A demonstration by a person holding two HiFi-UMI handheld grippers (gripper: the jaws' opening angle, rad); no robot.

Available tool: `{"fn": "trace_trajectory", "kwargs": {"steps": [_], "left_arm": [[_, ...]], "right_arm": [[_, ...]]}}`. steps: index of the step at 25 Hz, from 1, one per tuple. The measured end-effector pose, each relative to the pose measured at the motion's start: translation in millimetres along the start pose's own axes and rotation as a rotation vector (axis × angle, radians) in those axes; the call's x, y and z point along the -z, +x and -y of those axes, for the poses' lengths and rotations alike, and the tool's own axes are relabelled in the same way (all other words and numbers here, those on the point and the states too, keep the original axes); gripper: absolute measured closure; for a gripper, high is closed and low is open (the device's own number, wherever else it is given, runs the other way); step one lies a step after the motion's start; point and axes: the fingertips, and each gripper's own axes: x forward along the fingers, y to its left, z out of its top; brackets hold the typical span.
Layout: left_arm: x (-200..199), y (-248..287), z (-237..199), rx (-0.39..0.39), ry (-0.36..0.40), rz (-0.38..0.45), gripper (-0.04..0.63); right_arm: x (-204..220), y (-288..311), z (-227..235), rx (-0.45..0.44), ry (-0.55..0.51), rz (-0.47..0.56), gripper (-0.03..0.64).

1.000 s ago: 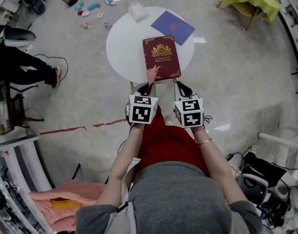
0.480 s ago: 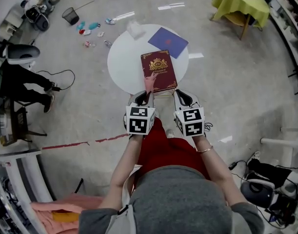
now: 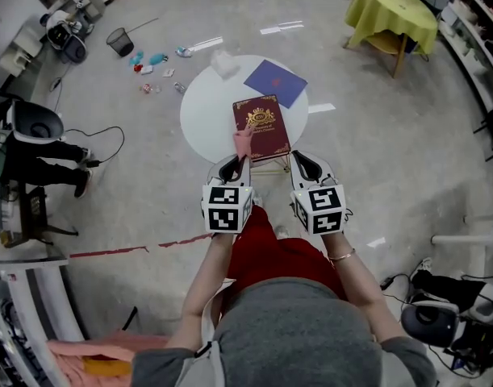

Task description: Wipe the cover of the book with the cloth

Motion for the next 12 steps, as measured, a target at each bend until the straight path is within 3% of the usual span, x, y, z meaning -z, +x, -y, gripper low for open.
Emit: {"fn": "trace_trajectory", "kwargs": {"steps": [12], "left_arm": [[-30.4,-35.0,1.5,-0.009,-0.015,0.135,0.563]], "right_arm": [[-32.4,-30.8,-5.7,0.004,-0.014,0.110,0.588]]}}
